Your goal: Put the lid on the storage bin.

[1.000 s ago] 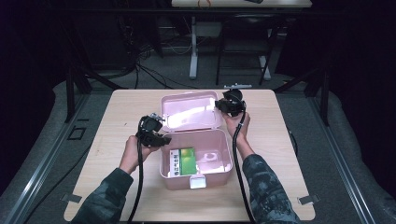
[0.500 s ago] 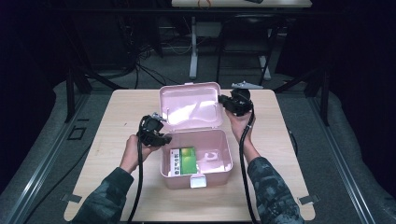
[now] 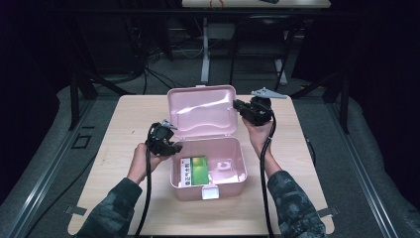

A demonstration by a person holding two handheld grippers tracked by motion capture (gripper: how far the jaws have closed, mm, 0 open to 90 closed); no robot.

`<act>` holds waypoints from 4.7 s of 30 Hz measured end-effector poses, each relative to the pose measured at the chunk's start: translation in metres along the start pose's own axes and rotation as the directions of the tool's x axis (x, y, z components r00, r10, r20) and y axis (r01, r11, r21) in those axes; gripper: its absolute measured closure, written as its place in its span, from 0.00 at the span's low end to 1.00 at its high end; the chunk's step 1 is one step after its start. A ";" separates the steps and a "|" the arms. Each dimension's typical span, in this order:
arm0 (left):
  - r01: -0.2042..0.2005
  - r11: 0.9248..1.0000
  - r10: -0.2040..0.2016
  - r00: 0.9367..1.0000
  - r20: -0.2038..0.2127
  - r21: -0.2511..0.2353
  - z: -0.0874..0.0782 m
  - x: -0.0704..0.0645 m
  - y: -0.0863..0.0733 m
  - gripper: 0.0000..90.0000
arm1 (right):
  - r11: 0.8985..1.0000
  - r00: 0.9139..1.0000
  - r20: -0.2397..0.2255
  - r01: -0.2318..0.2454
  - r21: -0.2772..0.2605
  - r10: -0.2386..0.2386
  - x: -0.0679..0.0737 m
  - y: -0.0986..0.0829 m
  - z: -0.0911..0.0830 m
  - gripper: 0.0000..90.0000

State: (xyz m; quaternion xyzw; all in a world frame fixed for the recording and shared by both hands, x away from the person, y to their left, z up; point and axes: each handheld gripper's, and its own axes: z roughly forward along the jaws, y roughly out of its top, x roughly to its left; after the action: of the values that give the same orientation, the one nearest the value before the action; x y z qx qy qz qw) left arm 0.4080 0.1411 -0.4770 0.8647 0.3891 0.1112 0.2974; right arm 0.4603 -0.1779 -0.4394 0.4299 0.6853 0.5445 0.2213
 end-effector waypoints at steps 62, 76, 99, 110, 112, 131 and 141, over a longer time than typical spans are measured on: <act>-0.003 0.995 0.004 1.000 0.008 -0.103 0.004 0.001 -0.005 0.79 | 0.988 0.984 -0.102 0.143 -0.063 -0.149 0.020 -0.006 -0.070 0.95; 0.050 0.989 -0.045 0.998 0.038 -0.140 -0.009 0.006 -0.012 0.65 | 0.986 0.981 -0.105 0.159 -0.056 -0.164 0.022 -0.008 -0.074 0.94; 0.009 0.936 0.009 0.999 0.050 -0.351 -0.078 -0.015 -0.014 1.00 | 0.982 0.974 -0.121 0.191 -0.012 -0.191 0.032 -0.016 -0.094 0.93; 0.023 0.924 0.009 0.997 0.083 -0.383 -0.088 -0.019 -0.018 1.00 | 0.976 0.967 -0.140 0.217 0.026 -0.212 0.038 -0.027 -0.104 0.90; 0.017 0.925 0.017 0.996 0.085 -0.380 -0.089 -0.020 -0.019 1.00 | 0.976 0.967 -0.146 0.215 0.034 -0.208 0.039 -0.029 -0.106 0.90; 0.004 0.949 0.039 0.991 0.130 -0.314 -0.080 -0.032 -0.047 1.00 | 0.962 0.962 -0.208 0.213 0.173 -0.176 0.045 -0.048 -0.119 0.78; 0.002 0.959 0.041 0.988 0.146 -0.285 -0.072 -0.035 -0.059 1.00 | 0.952 0.953 -0.265 0.211 0.221 -0.150 0.053 -0.065 -0.127 0.57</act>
State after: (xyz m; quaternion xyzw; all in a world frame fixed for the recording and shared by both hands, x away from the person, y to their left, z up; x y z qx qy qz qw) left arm 0.3184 0.1771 -0.4538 0.8228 0.3369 0.1032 0.4459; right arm 0.3116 -0.2070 -0.4523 0.3185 0.8063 0.4815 0.1290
